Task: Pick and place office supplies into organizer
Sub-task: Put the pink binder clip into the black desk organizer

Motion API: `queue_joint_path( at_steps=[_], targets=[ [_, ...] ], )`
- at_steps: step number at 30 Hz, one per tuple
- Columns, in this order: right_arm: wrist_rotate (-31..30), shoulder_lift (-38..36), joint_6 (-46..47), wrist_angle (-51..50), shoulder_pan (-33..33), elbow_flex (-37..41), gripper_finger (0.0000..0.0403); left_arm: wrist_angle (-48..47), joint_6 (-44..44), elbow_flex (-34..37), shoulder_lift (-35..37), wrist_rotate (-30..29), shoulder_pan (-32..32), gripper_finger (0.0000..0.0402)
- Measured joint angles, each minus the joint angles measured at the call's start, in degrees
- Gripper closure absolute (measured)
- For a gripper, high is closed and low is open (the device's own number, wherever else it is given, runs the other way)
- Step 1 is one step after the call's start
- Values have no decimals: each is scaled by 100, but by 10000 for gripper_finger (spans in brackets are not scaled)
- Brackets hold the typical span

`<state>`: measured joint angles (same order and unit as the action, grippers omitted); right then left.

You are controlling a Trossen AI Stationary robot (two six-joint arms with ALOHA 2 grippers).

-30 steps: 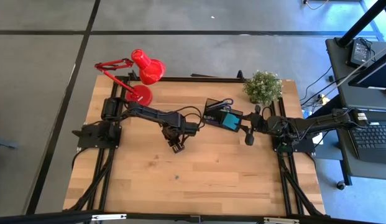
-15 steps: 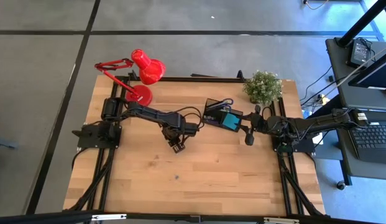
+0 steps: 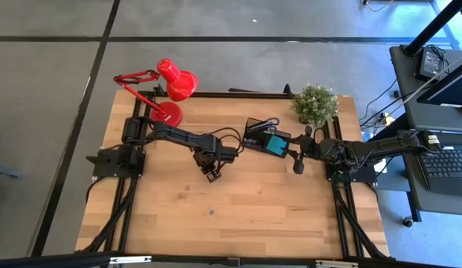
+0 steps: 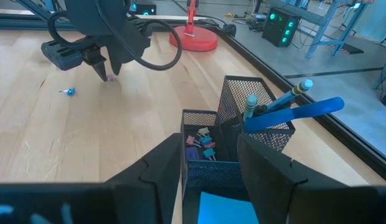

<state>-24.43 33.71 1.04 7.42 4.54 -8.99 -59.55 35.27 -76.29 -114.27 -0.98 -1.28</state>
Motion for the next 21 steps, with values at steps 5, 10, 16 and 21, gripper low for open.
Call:
queue_joint_path(
  at_steps=[5,10,16,21],
  targets=[
    [0,1,-2,0,0,0,241,0,-2,0,-38,51,0,277],
    [0,-1,0,0,-2,0,241,51,-2,38,-35,62,0,277],
    [0,-2,-1,1,0,0,241,463,6,399,17,513,-137,277],
    [0,-1,0,0,-2,0,241,517,-161,426,40,527,-199,277]
  ],
)
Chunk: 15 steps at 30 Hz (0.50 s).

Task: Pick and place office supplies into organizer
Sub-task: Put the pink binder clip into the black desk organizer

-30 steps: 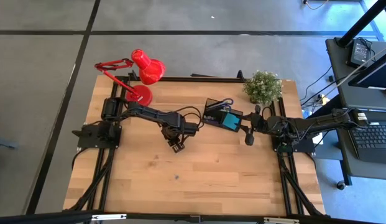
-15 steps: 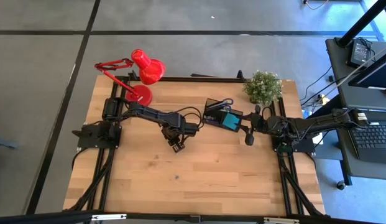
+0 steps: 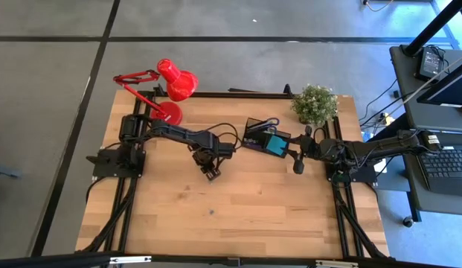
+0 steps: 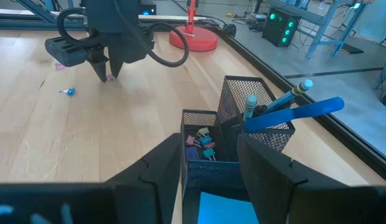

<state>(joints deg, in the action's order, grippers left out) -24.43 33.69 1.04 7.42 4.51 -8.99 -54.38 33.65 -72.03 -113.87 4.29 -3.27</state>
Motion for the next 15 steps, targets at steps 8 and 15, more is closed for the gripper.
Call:
queue_joint_path(
  at_steps=[8,15],
  targets=[
    [0,0,-2,0,2,0,241,35,-291,4,-1,-145,1,306],
    [0,2,-22,0,2,0,241,58,-533,-5,-1,-243,7,344]
  ],
)
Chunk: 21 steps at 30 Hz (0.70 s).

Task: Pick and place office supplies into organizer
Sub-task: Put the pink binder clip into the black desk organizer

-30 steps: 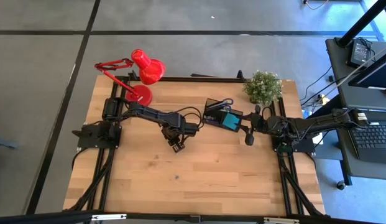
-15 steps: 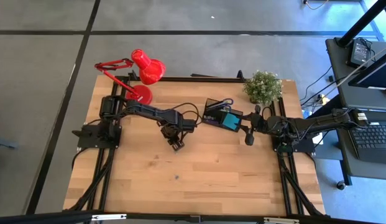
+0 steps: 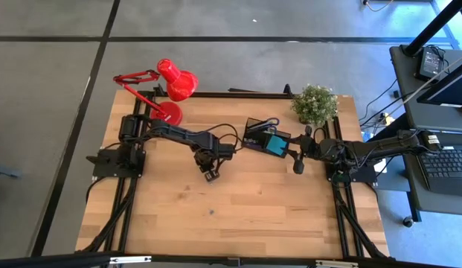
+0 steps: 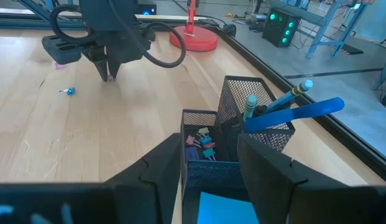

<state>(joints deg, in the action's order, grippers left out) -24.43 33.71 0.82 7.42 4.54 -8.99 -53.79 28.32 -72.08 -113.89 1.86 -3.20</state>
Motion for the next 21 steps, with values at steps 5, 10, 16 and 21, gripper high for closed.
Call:
queue_joint_path(
  at_steps=[5,10,16,21],
  targets=[
    [0,-1,-1,1,-1,0,241,-235,-649,-301,-45,-39,-19,350],
    [0,-2,24,0,-2,0,241,81,-1213,-884,-53,-503,-148,349],
    [0,0,24,39,-1,0,241,1629,-2148,-1177,-57,-1363,-228,349],
    [0,0,39,41,-1,0,241,3161,-2522,-1180,-98,-1502,-355,348]
  ],
)
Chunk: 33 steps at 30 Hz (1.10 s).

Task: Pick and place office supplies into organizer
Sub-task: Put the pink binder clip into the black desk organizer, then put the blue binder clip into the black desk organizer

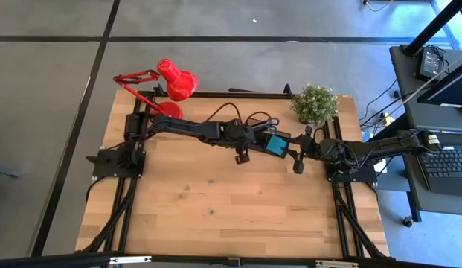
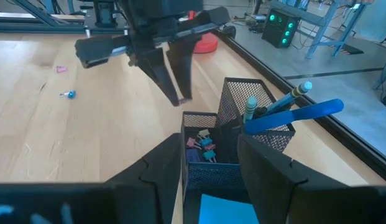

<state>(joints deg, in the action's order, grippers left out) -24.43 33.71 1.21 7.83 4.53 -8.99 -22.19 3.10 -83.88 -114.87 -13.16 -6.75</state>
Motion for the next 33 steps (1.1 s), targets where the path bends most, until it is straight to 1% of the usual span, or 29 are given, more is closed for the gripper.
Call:
queue_joint_path(
  at_steps=[4,7,10,12,17,19,22,25,30,33],
  targets=[
    [0,0,-18,1,-1,0,241,385,78,15,-82,38,-64,348],
    [0,0,-47,-12,1,0,241,347,152,22,-133,36,-97,348],
    [-1,2,-129,-21,-1,0,241,431,158,26,-249,-72,-120,348],
    [0,0,-132,-23,-1,0,241,697,161,13,-372,-110,-130,348],
    [-2,37,-145,4,-1,0,241,733,149,18,-499,-132,-192,348],
    [0,44,-141,-26,-1,0,241,722,21,14,-525,-128,-204,346],
    [0,42,-144,-19,-1,0,241,703,-226,15,-529,-92,-204,334],
    [0,42,-136,-18,-1,0,241,700,-271,15,-529,-49,-204,314],
    [0,42,-126,11,-1,0,241,691,235,15,-522,-39,-204,284],
    [0,42,26,12,-1,0,241,688,305,13,-509,96,-204,275]
  ],
)
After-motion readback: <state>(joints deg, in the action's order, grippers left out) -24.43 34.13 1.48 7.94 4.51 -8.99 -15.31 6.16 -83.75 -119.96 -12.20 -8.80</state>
